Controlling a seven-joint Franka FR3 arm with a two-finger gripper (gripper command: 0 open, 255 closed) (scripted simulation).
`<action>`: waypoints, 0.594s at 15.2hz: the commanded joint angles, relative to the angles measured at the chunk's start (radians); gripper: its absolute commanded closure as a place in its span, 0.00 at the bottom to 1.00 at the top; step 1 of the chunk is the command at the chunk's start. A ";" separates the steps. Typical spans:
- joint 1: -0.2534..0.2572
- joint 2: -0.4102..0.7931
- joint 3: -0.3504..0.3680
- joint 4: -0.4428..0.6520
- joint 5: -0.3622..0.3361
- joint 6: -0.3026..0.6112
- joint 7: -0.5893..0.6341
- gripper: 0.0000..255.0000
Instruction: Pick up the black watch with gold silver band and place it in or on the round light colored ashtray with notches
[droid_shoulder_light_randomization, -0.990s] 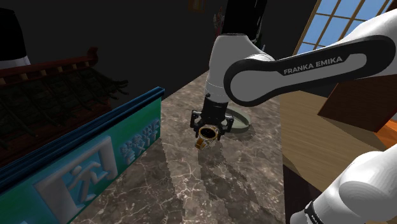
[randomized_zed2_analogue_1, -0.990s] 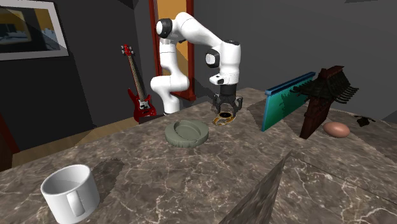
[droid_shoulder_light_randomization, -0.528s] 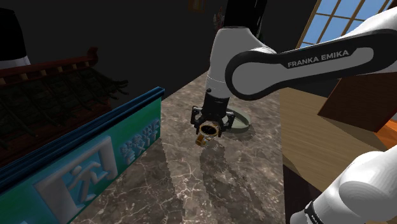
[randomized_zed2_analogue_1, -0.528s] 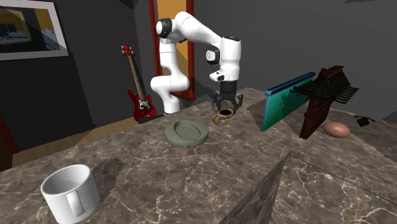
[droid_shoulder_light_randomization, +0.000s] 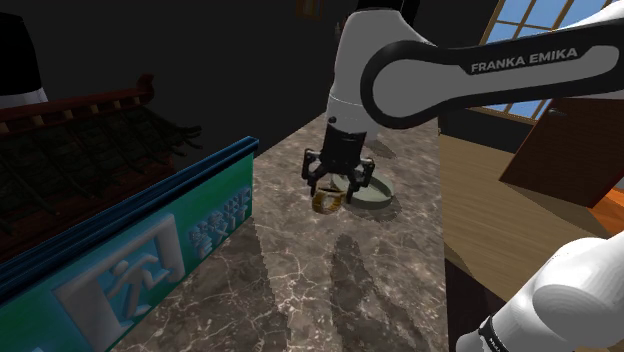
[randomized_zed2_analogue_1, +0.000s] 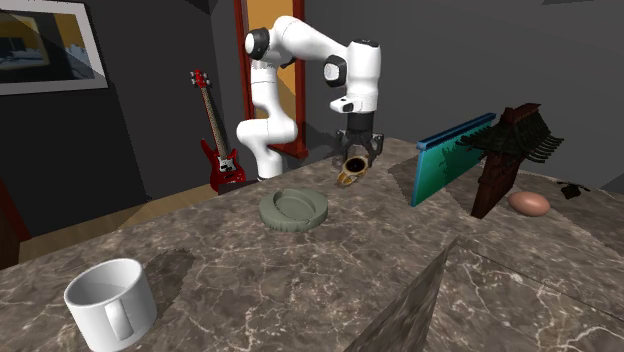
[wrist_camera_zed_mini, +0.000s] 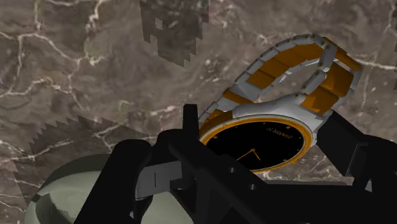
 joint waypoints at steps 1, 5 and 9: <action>0.000 -0.009 -0.005 0.021 0.002 -0.030 -0.002 1.00; -0.002 -0.017 -0.013 0.068 0.001 -0.085 -0.003 1.00; -0.019 -0.034 -0.054 0.081 -0.005 -0.118 -0.055 1.00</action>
